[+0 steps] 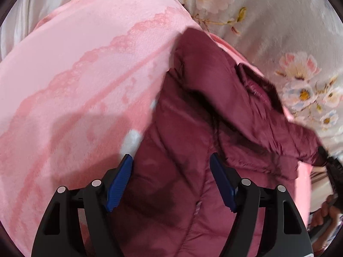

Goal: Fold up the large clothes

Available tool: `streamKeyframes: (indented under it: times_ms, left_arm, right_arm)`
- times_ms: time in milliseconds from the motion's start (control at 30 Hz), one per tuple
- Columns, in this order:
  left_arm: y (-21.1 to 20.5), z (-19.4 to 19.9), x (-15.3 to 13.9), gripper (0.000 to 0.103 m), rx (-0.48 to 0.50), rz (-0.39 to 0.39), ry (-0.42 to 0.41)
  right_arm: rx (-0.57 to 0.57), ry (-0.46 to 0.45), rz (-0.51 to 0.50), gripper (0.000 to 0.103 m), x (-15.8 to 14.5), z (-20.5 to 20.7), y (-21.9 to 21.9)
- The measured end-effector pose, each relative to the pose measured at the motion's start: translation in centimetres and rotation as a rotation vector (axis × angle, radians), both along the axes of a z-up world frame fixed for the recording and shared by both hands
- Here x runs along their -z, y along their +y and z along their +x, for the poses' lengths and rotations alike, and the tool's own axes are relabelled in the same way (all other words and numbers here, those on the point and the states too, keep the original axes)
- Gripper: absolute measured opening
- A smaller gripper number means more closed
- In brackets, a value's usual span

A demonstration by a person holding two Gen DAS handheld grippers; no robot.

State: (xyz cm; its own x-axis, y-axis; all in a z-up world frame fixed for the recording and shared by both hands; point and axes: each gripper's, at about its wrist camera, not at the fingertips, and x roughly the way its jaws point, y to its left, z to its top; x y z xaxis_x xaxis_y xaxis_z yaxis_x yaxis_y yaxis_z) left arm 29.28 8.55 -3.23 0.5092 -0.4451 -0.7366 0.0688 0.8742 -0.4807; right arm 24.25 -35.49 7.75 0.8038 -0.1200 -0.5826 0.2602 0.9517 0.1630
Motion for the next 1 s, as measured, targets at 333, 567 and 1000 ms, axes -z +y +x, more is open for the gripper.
streamKeyframes:
  times_ms: [333,567,1000]
  left_arm:
    - [-3.5,6.0,-2.7,0.071,0.036,-0.108,-0.013]
    - [-4.6,10.2,-0.3,0.062,-0.064,0.017,0.050]
    - [-7.8,9.8,1.0,0.046,-0.021,0.391,-0.041]
  right_arm:
    - [0.080,0.097,0.015,0.004,4.9,1.6,-6.0]
    - [0.098,0.156,0.048,0.004,8.6,1.3,-7.1]
    - [0.103,0.224,0.052,0.006,11.0,0.6,-6.8]
